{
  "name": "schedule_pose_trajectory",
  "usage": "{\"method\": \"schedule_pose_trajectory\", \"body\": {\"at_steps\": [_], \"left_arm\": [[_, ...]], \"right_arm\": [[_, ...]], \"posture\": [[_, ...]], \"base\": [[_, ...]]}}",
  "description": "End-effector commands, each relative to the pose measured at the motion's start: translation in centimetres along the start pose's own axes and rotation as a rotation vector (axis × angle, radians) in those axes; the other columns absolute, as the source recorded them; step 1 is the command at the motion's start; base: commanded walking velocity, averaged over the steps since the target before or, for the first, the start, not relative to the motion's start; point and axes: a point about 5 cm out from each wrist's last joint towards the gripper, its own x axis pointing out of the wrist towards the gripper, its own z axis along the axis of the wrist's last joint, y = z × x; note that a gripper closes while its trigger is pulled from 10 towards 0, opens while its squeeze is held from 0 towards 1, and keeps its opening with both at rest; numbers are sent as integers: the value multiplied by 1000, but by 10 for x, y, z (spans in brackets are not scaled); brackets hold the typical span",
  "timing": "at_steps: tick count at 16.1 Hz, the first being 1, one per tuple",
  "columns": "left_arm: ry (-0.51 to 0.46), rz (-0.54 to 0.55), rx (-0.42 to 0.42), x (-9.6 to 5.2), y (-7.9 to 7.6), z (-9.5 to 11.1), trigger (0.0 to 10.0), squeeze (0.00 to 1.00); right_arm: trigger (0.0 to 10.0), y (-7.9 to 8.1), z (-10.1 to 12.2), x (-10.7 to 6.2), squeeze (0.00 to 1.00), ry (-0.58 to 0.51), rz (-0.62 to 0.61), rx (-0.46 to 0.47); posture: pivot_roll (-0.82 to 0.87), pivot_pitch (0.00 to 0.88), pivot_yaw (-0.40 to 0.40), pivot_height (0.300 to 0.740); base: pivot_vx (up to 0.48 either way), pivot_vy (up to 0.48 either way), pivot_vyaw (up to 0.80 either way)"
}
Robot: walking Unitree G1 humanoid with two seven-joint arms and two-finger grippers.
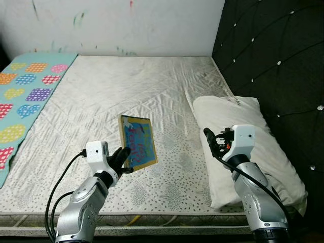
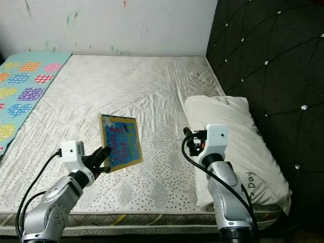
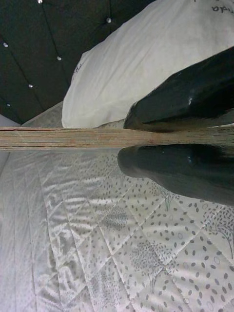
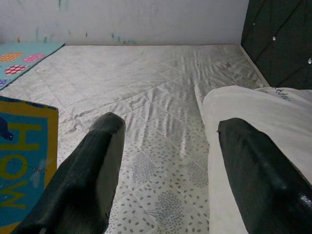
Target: Clean up the room
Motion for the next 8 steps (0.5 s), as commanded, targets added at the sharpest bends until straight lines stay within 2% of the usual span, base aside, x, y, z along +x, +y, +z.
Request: {"method": "schedule_pose_trajectory", "body": {"at_steps": [1,6,8], "left_arm": [[-52,-11,24,-1,-5,13,10000,0],[-54,-4,37,-8,-5,15,10000,0],[-65,44,45,-14,6,19,10000,0]], "right_arm": [[10000,2,7,-1,0,-26,17,-9],[10000,3,4,-9,0,-1,45,-43],[10000,-2,2,-15,0,16,47,-68]], "posture": [[-160,0,-6,740],[-155,28,-12,740],[-162,48,-15,740]], "base": [[0,0,0],[0,0,0],[0,0,0]]}}
